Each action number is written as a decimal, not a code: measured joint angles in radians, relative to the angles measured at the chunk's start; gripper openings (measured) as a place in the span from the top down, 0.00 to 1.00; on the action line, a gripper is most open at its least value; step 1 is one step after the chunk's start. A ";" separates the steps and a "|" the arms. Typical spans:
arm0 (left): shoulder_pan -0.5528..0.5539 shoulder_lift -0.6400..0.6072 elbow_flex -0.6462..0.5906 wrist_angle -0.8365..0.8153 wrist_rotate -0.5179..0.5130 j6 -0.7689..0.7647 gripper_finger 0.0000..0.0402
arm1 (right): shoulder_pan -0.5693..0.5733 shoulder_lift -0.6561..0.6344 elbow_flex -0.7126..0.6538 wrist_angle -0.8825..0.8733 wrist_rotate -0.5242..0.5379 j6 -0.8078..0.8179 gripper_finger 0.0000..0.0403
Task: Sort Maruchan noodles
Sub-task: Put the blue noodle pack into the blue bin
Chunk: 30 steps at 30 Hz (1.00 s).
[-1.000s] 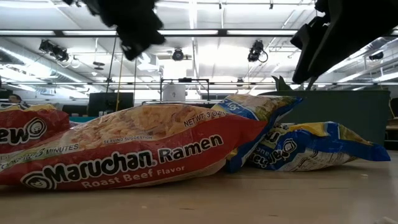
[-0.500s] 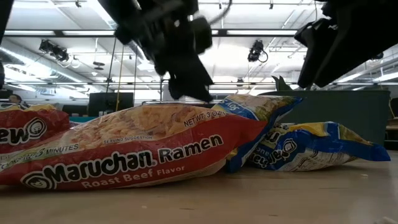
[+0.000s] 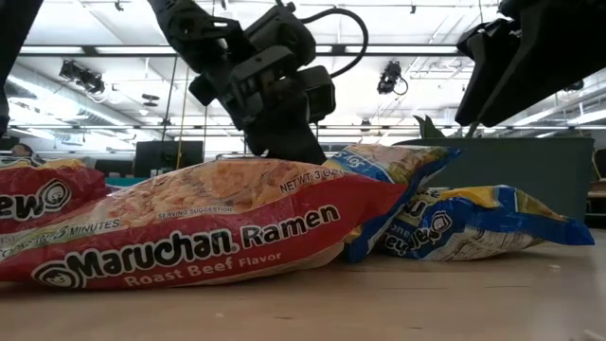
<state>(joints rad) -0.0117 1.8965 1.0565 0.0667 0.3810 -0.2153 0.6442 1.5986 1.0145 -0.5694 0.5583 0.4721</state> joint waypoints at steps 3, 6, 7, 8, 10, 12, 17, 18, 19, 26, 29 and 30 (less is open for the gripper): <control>-0.002 -0.011 0.000 -0.005 -0.001 -0.001 0.72 | 0.000 0.000 0.000 -0.001 0.000 0.000 0.56; 0.003 -0.028 0.000 -0.024 0.016 -0.008 0.84 | 0.000 0.000 0.000 -0.003 0.000 0.004 0.57; 0.004 -0.031 0.001 -0.026 0.025 -0.011 0.88 | 0.000 0.000 0.000 -0.003 0.000 0.006 0.57; 0.009 -0.042 0.002 -0.050 0.033 -0.014 0.93 | 0.000 0.000 0.000 -0.003 0.000 0.008 0.57; 0.017 -0.061 0.001 -0.073 0.052 -0.027 0.97 | 0.000 0.000 0.000 -0.006 0.000 0.009 0.57; 0.027 -0.096 0.001 -0.099 0.071 -0.038 0.97 | 0.000 0.000 0.000 -0.011 0.000 0.015 0.57; 0.058 -0.225 0.001 -0.205 0.078 -0.060 0.98 | 0.000 0.000 0.000 -0.021 0.000 0.026 0.57; 0.067 -0.257 0.001 -0.229 0.076 -0.061 0.98 | 0.000 0.000 0.000 -0.021 0.000 0.027 0.57; 0.077 -0.290 0.001 -0.265 0.077 -0.062 0.98 | 0.000 0.000 0.000 -0.021 0.000 0.027 0.57; 0.164 -0.499 0.001 -0.446 0.032 -0.143 0.98 | 0.000 0.000 0.000 -0.021 0.023 0.027 0.57; 0.203 -0.572 0.001 -0.464 -0.018 -0.206 0.98 | 0.000 0.000 0.000 -0.019 0.026 0.026 0.57; 0.219 -0.592 0.001 -0.468 -0.039 -0.223 0.98 | 0.000 0.000 0.000 -0.019 0.027 0.026 0.56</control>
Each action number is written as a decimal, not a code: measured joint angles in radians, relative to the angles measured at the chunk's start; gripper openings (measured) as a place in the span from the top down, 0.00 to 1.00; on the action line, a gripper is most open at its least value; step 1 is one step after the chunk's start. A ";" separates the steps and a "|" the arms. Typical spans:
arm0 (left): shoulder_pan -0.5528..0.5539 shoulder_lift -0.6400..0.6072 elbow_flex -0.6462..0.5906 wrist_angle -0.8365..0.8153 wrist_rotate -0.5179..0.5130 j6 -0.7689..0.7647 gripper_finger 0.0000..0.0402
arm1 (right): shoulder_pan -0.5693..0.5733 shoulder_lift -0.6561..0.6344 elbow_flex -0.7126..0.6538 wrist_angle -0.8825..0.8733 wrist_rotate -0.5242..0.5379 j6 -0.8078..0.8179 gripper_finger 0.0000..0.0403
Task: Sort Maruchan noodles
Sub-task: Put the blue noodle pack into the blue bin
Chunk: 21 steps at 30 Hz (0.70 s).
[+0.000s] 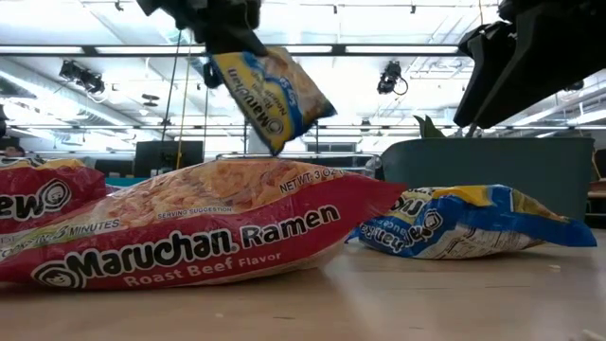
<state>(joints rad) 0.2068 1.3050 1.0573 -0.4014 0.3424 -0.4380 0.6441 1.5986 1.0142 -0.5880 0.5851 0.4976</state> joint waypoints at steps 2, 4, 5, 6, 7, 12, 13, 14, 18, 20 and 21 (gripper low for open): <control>0.039 -0.037 0.000 -0.027 -0.038 -0.004 0.98 | 0.000 0.000 0.000 0.003 0.002 -0.001 0.56; 0.085 -0.056 0.001 -0.077 -0.073 -0.016 0.98 | 0.000 0.000 0.000 0.003 0.006 -0.001 0.56; 0.110 -0.064 0.001 -0.106 -0.080 -0.015 0.98 | 0.000 0.000 0.000 0.004 0.009 -0.001 0.56; 0.136 -0.070 0.000 -0.147 -0.082 -0.014 0.98 | 0.000 0.000 0.000 0.003 0.012 -0.002 0.56; 0.159 -0.073 -0.001 -0.168 -0.082 -0.008 0.98 | 0.000 0.000 0.000 0.003 0.016 -0.002 0.56; 0.257 -0.091 0.000 -0.218 -0.076 0.032 0.98 | 0.002 0.000 0.000 0.004 0.020 -0.008 0.56; 0.272 -0.092 0.001 -0.217 -0.077 0.037 0.98 | 0.002 0.000 0.000 0.003 0.021 -0.009 0.56; 0.289 -0.091 0.001 -0.227 -0.076 0.044 0.98 | 0.002 0.000 0.000 0.003 0.022 -0.011 0.56; 0.361 -0.100 0.001 -0.298 -0.054 0.082 0.98 | 0.002 0.000 0.000 0.003 0.024 -0.011 0.56; 0.397 -0.099 0.001 -0.358 -0.059 0.100 0.98 | 0.002 0.000 0.000 0.003 0.024 -0.011 0.56; 0.414 -0.099 0.000 -0.376 -0.061 0.110 0.98 | 0.002 0.000 0.000 0.005 0.024 -0.010 0.56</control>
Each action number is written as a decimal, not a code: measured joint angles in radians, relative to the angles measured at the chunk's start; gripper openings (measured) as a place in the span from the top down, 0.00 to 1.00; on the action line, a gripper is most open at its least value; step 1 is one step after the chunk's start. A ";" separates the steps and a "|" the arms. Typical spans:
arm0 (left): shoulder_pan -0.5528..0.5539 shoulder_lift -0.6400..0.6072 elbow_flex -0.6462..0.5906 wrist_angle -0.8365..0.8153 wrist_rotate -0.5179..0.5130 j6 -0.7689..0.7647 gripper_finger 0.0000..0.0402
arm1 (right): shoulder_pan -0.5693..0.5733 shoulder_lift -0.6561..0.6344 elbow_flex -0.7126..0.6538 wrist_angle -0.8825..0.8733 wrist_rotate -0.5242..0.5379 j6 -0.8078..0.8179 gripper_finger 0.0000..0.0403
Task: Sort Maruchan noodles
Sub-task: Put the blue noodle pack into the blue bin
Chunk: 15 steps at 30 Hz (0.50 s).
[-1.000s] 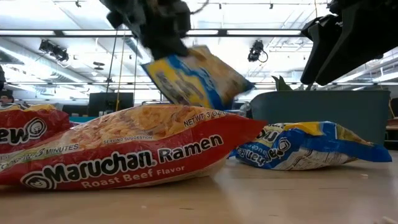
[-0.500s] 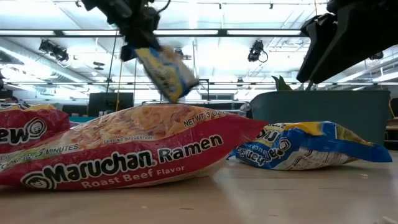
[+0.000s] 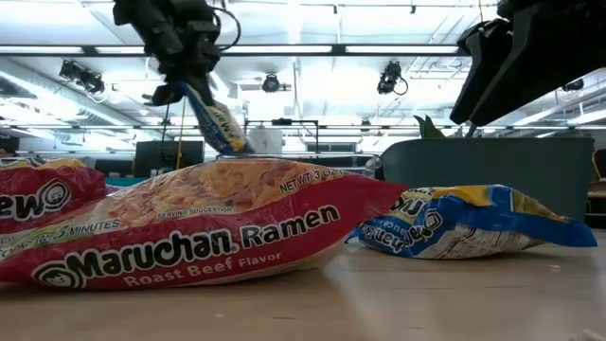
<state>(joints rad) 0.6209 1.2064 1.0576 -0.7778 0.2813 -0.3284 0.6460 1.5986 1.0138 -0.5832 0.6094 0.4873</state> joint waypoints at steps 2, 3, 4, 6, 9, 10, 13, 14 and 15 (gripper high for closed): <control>0.029 -0.004 0.000 -0.034 -0.005 0.023 0.98 | 0.000 0.000 0.000 0.000 0.000 0.004 0.56; 0.040 -0.006 0.000 -0.052 -0.014 0.030 0.98 | 0.000 0.000 0.000 0.000 0.000 0.006 0.56; 0.050 -0.007 0.000 -0.070 -0.022 0.038 0.98 | 0.000 0.000 0.000 0.002 0.000 0.009 0.56; 0.078 -0.012 0.000 -0.114 -0.044 0.056 0.98 | 0.000 0.000 0.000 0.005 -0.002 0.010 0.56; 0.110 -0.019 0.000 -0.185 -0.091 0.078 0.98 | 0.000 0.000 0.000 0.007 -0.004 0.010 0.56; 0.118 -0.018 -0.002 -0.211 -0.101 0.085 0.98 | 0.000 0.000 0.000 0.008 -0.005 0.010 0.56; 0.131 -0.018 -0.037 -0.229 -0.105 0.102 0.98 | 0.000 0.000 0.000 0.009 -0.006 0.010 0.56; 0.130 -0.018 -0.062 -0.221 -0.105 0.101 0.98 | 0.000 0.000 0.000 0.011 -0.006 0.010 0.56; 0.128 -0.018 -0.092 -0.215 -0.103 0.098 0.98 | 0.000 0.000 0.000 0.012 -0.007 0.010 0.56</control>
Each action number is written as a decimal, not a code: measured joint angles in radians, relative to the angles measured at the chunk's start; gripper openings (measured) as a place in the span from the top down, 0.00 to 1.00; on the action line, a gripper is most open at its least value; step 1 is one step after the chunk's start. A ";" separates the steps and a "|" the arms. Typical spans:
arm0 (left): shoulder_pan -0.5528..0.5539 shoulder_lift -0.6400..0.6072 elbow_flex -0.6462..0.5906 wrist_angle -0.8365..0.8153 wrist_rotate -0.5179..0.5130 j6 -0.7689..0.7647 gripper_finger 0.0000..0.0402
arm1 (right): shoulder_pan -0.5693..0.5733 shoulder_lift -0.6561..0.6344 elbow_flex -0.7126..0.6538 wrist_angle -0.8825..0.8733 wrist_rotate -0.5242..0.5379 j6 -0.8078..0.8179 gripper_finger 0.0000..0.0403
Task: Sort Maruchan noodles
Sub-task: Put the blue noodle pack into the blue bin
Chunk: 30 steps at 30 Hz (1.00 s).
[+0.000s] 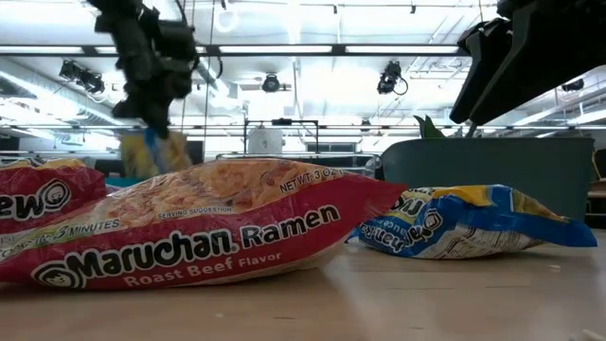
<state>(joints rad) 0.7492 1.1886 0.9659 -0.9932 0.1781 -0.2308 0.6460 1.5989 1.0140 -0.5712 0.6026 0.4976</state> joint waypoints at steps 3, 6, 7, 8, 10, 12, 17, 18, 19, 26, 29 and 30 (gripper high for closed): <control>0.000 0.001 -0.077 0.057 0.023 -0.001 0.98 | 0.000 0.000 0.000 0.003 0.000 -0.001 0.56; 0.000 0.001 -0.107 0.119 0.061 -0.028 0.98 | 0.000 0.000 0.000 0.003 0.000 -0.002 0.56; 0.000 0.001 -0.106 0.139 0.082 -0.043 0.98 | 0.000 0.000 0.000 0.002 -0.001 -0.003 0.56; -0.001 0.001 -0.100 0.158 0.109 -0.054 0.98 | 0.000 0.000 0.000 0.002 -0.001 -0.005 0.56; -0.014 0.001 -0.083 0.202 0.166 -0.087 0.98 | 0.000 0.000 0.000 0.002 -0.004 -0.008 0.56; -0.041 0.001 -0.067 0.239 0.190 -0.119 0.98 | 0.000 0.000 0.000 0.002 -0.007 -0.010 0.56; -0.064 0.001 -0.075 0.231 0.178 -0.144 0.98 | -0.001 0.000 0.000 0.002 -0.009 -0.022 0.57; -0.062 0.001 -0.089 0.230 0.177 -0.146 0.98 | -0.001 0.000 0.000 0.002 -0.009 -0.022 0.57; -0.062 0.001 -0.106 0.228 0.169 -0.152 0.98 | -0.001 0.000 0.000 0.002 -0.011 -0.022 0.57; -0.054 0.003 -0.240 0.270 0.149 -0.148 0.96 | 0.000 0.000 0.000 0.010 -0.019 -0.022 0.58; -0.058 0.003 -0.248 0.260 0.082 -0.122 0.91 | 0.000 0.000 0.000 0.010 -0.020 -0.022 0.58; -0.059 0.003 -0.248 0.257 0.059 -0.109 0.89 | 0.000 0.000 0.000 0.011 -0.020 -0.022 0.58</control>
<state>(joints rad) 0.6898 1.1912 0.7179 -0.7357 0.2374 -0.3397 0.6456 1.5990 1.0138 -0.5606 0.5827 0.4759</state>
